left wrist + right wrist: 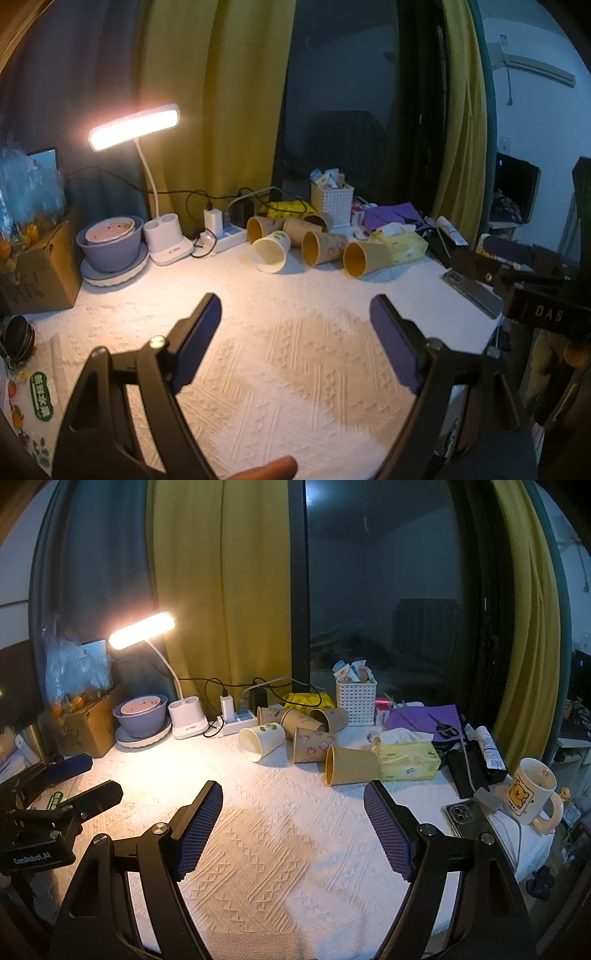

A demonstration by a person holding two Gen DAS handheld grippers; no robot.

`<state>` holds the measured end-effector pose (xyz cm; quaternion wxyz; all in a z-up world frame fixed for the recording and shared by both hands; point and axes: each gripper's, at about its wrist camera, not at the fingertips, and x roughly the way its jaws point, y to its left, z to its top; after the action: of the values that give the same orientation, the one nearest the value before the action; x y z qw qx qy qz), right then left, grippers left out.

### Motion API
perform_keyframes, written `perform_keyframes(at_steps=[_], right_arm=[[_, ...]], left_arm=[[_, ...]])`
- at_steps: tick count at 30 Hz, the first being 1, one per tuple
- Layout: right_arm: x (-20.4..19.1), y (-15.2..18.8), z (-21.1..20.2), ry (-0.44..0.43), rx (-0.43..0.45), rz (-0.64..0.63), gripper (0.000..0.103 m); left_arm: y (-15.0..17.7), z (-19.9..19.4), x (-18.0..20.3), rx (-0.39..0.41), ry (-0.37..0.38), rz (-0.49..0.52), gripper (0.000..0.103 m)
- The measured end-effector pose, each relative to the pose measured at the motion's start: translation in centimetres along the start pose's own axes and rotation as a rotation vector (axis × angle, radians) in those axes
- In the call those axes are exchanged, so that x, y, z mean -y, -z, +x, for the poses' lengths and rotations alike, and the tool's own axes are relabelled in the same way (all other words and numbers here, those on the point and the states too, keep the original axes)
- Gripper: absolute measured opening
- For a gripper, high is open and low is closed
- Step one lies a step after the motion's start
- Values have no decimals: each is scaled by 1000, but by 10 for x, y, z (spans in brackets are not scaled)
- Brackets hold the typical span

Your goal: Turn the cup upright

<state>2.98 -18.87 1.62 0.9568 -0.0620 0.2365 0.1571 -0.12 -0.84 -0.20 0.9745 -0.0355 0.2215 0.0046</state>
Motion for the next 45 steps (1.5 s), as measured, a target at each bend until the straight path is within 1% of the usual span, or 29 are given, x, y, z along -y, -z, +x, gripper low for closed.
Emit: perform_keyframes(at_steps=[32, 39, 45], right_arm=[[2, 0, 0, 1, 3, 4, 82], [1, -1, -1, 0, 3, 3, 82], [0, -1, -1, 0, 4, 4, 82]], left_arm=[[-3, 2, 0, -5, 3, 3, 84], [-3, -2, -2, 2, 24, 2, 84], [-2, -3, -4, 3, 20, -4, 84]])
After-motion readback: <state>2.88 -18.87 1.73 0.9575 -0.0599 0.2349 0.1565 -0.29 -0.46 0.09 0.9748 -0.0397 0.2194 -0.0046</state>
